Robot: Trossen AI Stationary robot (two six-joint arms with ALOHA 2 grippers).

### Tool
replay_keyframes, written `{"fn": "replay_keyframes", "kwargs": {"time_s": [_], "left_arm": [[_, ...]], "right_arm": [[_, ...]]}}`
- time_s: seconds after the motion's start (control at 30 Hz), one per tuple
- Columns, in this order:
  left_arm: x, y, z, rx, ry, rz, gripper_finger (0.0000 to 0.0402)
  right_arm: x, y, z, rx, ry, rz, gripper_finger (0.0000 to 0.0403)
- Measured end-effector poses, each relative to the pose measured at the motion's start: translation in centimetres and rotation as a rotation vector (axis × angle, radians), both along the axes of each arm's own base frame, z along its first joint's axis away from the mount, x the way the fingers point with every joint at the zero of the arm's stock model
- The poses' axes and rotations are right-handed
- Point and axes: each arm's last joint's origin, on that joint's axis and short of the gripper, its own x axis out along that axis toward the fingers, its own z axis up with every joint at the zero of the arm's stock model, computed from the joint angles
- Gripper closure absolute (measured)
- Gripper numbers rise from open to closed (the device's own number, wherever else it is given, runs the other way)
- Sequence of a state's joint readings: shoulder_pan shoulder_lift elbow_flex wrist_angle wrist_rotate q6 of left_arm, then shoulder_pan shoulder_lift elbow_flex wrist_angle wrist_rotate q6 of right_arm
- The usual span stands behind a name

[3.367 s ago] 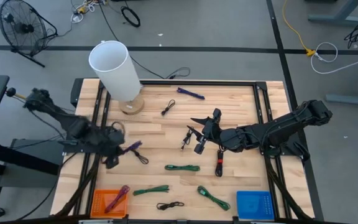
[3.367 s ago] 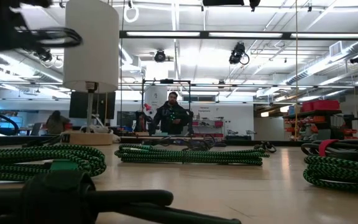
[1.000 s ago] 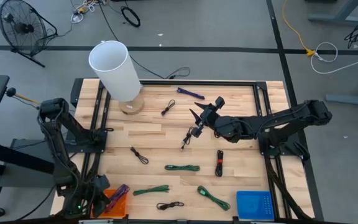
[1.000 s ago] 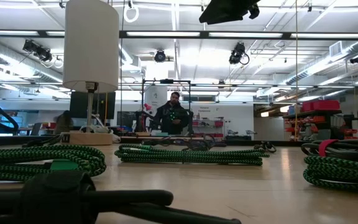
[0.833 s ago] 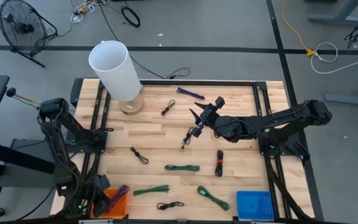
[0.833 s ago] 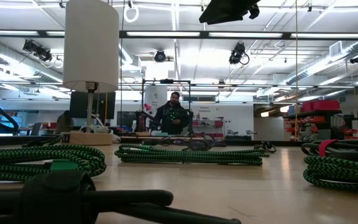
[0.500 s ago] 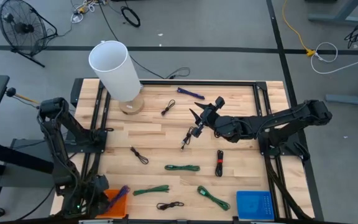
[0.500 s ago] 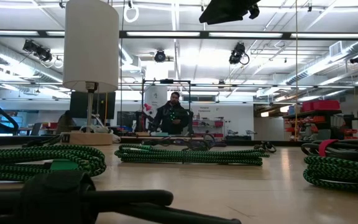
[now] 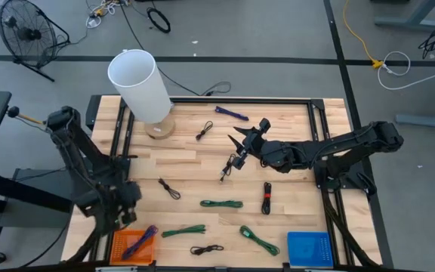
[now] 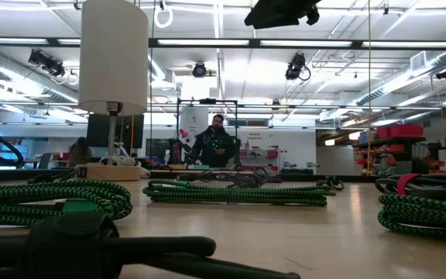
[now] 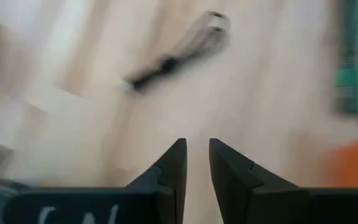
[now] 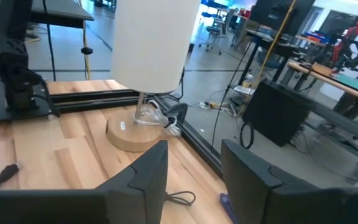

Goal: Pick & Place USB Port
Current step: Put the black charger cable into the blue bin

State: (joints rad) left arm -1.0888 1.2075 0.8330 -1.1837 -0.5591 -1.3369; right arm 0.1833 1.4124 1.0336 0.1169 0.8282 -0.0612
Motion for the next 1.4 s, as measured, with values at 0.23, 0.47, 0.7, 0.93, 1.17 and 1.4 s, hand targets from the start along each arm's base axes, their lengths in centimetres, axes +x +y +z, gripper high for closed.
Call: {"fn": "replay_keyframes", "kwargs": {"time_s": [0.23,0.47,0.7,0.93,1.17,1.4], "left_arm": [[3.4,2.8,0.1,0.244,0.057,-0.097,0.033],[7.0,4.4,-0.2,0.194,0.08,-0.207,0.033],[8.7,5.8,-1.8,0.076,0.106,-0.318,0.033],[8.7,7.0,-4.3,0.028,0.11,-0.306,0.0321],[8.5,7.3,-5.9,-0.007,0.082,-0.315,0.0254],[8.5,7.3,-5.9,-0.008,0.08,-0.307,0.0204]], "right_arm": [[0.0,0.0,0.0,0.001,-0.001,0.001,0.0253],[0.0,0.0,0.0,0.02,-0.01,0.006,0.0253],[0.0,0.0,-0.1,0.019,-0.006,0.006,0.0253],[0.0,0.0,-0.1,0.023,-0.007,0.005,0.0253],[0.1,0.1,-0.1,0.045,-0.016,0.033,0.0253],[0.1,0.1,-0.1,0.045,-0.016,0.033,0.0253]]}}
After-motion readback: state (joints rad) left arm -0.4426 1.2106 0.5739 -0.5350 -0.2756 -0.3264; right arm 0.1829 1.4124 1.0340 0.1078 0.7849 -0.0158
